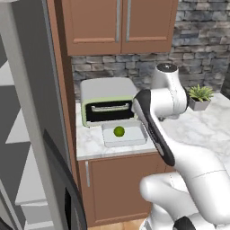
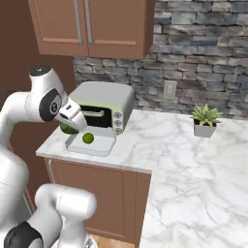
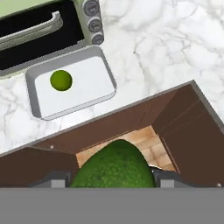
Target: Take the avocado and lime out of the freezer and place them in the tupperware container on the counter. Then put the tupperware containing the vegetables back in the freezer.
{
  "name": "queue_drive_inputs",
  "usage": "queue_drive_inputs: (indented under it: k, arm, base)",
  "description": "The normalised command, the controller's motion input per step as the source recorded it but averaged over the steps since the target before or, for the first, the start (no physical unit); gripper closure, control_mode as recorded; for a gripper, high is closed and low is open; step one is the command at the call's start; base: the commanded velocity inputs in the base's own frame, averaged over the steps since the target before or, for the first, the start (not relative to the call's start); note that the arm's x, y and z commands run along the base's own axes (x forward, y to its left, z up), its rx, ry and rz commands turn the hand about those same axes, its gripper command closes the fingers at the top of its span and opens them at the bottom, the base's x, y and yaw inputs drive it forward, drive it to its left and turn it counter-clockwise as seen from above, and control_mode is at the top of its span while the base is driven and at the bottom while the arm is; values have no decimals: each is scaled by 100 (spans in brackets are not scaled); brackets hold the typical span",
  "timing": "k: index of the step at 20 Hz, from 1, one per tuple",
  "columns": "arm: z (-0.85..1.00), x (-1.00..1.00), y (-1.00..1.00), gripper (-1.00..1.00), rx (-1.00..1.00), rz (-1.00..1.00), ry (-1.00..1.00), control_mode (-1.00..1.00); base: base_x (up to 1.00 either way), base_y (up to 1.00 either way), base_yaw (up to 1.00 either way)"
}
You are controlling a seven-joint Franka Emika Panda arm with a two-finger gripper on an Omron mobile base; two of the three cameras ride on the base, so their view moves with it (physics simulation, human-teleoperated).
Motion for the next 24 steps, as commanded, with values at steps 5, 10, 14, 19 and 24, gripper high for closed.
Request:
queue_drive_inputs:
  k: [5,10,14,19,24]
  arm:
    - [-65,97,3,100,1,2,20,-100]
    - [-64,80,16,100,0,0,11,-100]
    - [-60,43,14,100,0,0,0,-100]
    - [-57,20,2,100,0,0,-8,-100]
    - [-54,7,0,100,-1,0,-21,-100]
  base:
    - [0,0,0]
    - [0,0,0]
    - [0,0,0]
    - [0,0,0]
    - [0,0,0]
